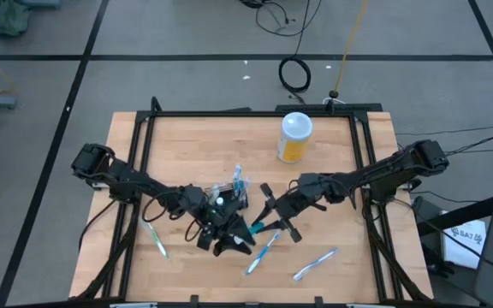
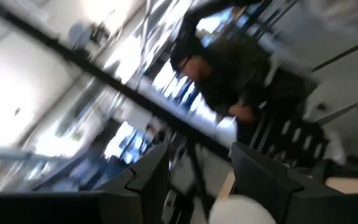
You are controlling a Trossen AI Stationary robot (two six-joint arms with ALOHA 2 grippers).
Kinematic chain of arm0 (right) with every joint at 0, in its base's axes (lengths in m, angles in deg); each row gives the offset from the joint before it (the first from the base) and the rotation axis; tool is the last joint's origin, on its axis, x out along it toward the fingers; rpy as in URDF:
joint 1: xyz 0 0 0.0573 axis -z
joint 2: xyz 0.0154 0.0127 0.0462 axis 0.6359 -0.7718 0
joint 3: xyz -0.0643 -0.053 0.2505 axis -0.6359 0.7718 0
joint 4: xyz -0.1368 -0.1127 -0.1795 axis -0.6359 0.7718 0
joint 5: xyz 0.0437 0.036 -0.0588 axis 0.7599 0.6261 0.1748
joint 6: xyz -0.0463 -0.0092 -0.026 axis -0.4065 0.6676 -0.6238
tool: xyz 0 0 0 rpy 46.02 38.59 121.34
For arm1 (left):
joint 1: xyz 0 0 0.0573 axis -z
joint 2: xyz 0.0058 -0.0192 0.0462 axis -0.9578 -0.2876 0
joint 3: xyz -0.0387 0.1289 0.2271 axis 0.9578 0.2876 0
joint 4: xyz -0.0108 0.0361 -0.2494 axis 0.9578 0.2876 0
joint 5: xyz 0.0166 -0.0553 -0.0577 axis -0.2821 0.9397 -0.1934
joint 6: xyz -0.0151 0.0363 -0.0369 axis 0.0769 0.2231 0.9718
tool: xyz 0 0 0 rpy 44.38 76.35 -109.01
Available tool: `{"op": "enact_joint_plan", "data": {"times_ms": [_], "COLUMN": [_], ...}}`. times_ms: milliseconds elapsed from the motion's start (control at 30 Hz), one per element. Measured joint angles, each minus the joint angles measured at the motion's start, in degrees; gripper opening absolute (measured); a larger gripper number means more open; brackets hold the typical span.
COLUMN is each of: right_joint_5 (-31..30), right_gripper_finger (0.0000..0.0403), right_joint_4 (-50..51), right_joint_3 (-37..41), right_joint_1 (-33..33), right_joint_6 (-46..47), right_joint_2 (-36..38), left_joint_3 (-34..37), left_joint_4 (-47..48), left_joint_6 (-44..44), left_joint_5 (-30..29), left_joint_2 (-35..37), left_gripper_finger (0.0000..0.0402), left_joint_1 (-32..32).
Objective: Pick & Place toothbrushing station
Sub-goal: Put the bottom left mouthwash bottle into the black wire organizer
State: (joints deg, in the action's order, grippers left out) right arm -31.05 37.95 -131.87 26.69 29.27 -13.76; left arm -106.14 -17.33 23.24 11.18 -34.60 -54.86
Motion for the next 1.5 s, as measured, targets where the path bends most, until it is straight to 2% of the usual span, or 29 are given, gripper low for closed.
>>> {"op": "enact_joint_plan", "data": {"times_ms": [100,200,333,400,633,767,933,1033,1100,1200,1500], "right_joint_5": [-0.38,-0.41,-0.72,-3.11,-8.97,-14.94,-15.38,-15.32,-15.34,-15.37,-15.39], "right_gripper_finger": [0.0087,0.0086,0.0086,0.0086,0.0086,0.0086,0.0086,0.0086,0.0086,0.0086,0.0086], "right_joint_4": [4.24,5.57,5.92,6.21,9.10,11.86,12.74,11.68,11.73,11.76,11.95], "right_joint_3": [0.00,0.00,0.00,0.00,0.00,0.00,0.02,0.02,0.02,0.02,0.02], "right_joint_1": [0.20,0.10,-0.02,-0.07,-0.02,-0.05,0.02,-0.01,0.00,0.00,0.02], "right_joint_6": [-1.08,-3.42,-4.14,-3.90,-3.87,-6.92,-9.94,-9.89,-9.94,-10.08,-10.92], "right_joint_2": [1.57,1.81,1.73,1.73,1.75,1.75,1.75,1.75,1.75,1.75,1.75], "left_joint_3": [0.04,0.02,0.02,0.02,0.02,0.02,0.02,-0.02,0.00,0.00,0.00], "left_joint_4": [0.64,1.07,1.31,2.26,8.63,11.36,15.97,23.30,26.98,28.72,30.69], "left_joint_6": [5.92,12.85,16.14,16.29,17.75,26.62,38.52,50.77,56.17,59.55,62.62], "left_joint_5": [-7.67,-11.37,-14.66,-18.62,-43.92,-52.72,-70.23,-70.85,-67.12,-62.37,-60.96], "left_joint_2": [0.62,1.04,1.04,1.09,2.46,4.86,7.87,8.43,8.38,8.40,8.43], "left_gripper_finger": [0.0179,0.0179,0.0179,0.0179,0.0179,0.0179,0.0179,0.0179,0.0179,0.0179,0.0179], "left_joint_1": [1.30,2.46,3.84,4.74,9.70,13.51,16.48,16.30,15.91,15.20,13.37]}}
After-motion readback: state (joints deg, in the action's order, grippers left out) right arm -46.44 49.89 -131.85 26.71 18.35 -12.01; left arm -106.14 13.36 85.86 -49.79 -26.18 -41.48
